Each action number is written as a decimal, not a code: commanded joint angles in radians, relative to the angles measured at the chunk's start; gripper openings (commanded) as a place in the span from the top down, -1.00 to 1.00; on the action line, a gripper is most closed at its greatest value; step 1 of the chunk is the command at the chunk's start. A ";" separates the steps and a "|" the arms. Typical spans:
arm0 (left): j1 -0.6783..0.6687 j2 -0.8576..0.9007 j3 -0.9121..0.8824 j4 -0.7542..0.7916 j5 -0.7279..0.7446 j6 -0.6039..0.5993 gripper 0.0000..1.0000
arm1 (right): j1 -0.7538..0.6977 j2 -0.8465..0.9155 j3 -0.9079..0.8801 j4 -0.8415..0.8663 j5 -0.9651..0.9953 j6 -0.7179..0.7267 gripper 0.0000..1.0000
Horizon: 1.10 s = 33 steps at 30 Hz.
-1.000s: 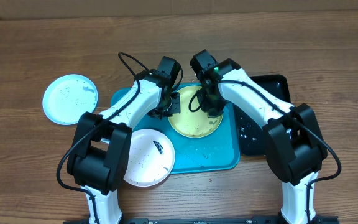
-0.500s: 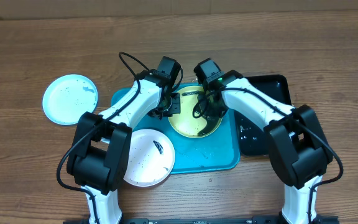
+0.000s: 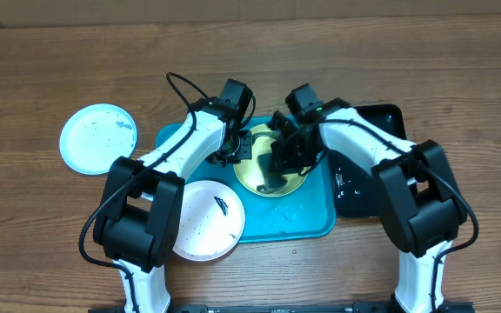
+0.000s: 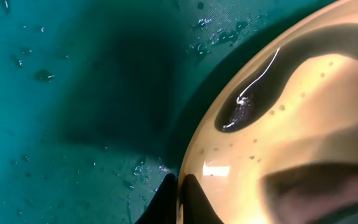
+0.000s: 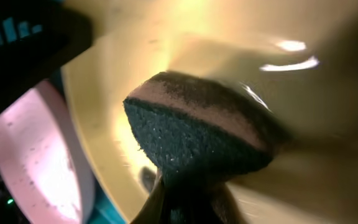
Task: Clean dirty plates on tray and stack at the side
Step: 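Scrub the yellow-green plate with the sponge in the right gripper, then return sponge to black tray and lift right arm to rest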
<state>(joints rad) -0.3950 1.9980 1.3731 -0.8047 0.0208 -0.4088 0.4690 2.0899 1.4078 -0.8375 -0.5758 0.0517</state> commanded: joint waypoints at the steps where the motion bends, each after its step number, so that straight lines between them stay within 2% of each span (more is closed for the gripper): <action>1: -0.006 -0.006 -0.010 0.001 0.005 0.013 0.92 | 0.016 0.014 0.027 0.001 -0.089 0.000 0.93; 9: -0.006 -0.006 -0.010 0.001 0.005 0.013 0.91 | -0.115 -0.004 0.255 -0.167 -0.101 -0.001 0.93; 15: -0.006 -0.006 -0.010 0.002 0.005 0.013 0.88 | -0.231 -0.014 0.362 -0.349 -0.062 -0.109 0.93; 26: -0.006 -0.006 -0.010 0.014 0.005 0.012 0.82 | -0.452 -0.015 0.352 -0.489 0.442 -0.097 0.93; 33: -0.006 -0.006 -0.010 0.020 0.005 0.009 0.76 | -0.475 -0.014 0.240 -0.395 0.558 -0.079 0.93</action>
<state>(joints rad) -0.3954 1.9980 1.3731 -0.7876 0.0254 -0.4091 -0.0116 2.1029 1.7020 -1.2755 -0.0994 -0.0296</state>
